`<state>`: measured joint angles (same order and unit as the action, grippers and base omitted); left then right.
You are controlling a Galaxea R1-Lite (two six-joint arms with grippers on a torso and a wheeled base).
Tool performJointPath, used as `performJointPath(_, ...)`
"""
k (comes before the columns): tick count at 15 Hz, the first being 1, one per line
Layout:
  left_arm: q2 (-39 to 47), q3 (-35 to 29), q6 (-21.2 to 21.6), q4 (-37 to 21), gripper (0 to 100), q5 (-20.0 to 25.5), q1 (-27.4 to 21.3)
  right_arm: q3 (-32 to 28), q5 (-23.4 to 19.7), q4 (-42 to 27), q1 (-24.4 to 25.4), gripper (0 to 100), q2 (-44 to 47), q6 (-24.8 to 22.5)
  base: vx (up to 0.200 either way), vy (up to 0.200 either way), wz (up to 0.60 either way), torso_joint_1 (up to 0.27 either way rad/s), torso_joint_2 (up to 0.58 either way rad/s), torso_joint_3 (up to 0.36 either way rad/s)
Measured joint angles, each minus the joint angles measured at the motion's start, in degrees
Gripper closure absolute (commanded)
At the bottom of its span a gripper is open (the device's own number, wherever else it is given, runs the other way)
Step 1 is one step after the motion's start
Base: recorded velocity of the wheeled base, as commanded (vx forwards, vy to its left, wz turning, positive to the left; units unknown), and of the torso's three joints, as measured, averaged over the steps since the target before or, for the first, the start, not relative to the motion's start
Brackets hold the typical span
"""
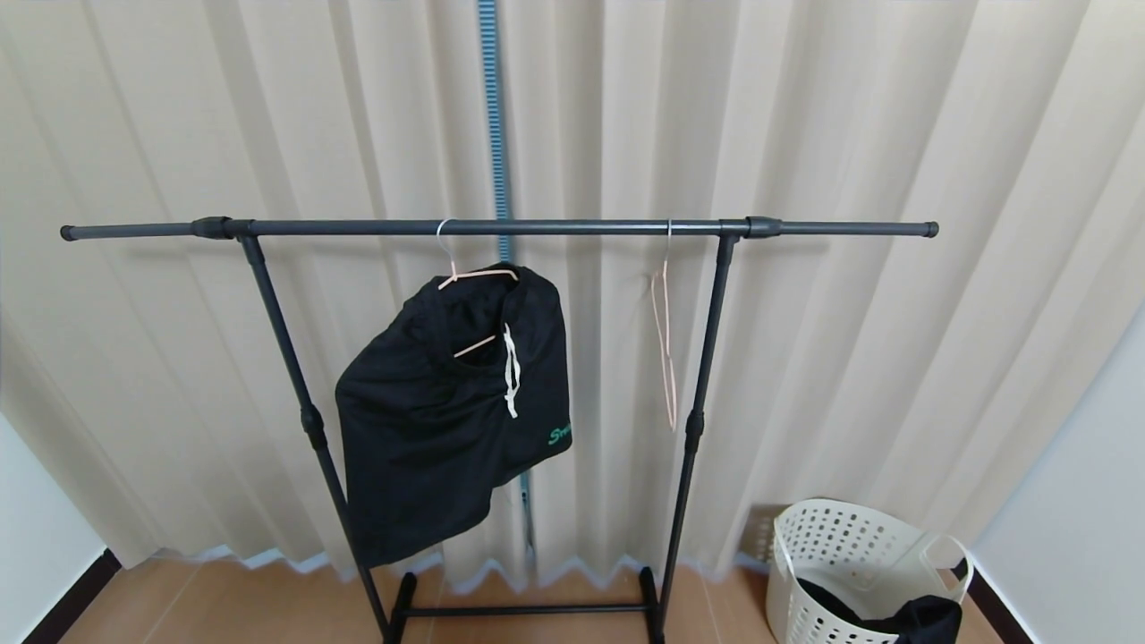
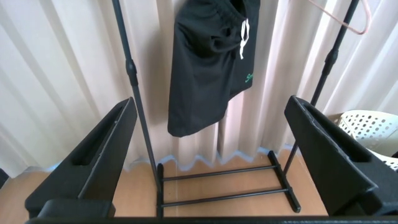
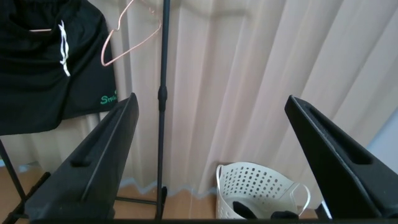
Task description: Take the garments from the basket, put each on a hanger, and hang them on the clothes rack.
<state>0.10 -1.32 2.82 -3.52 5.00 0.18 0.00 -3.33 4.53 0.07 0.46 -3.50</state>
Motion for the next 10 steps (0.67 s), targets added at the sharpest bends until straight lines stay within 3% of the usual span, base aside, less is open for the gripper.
performJointPath(10,0.06,-0.05,0.05,0.0,0,0.17,-0.02,0.0,0.02,0.06,0.0,0,0.05,0.06,0.0,0.0,0.0,-0.183,0.43,0.252)
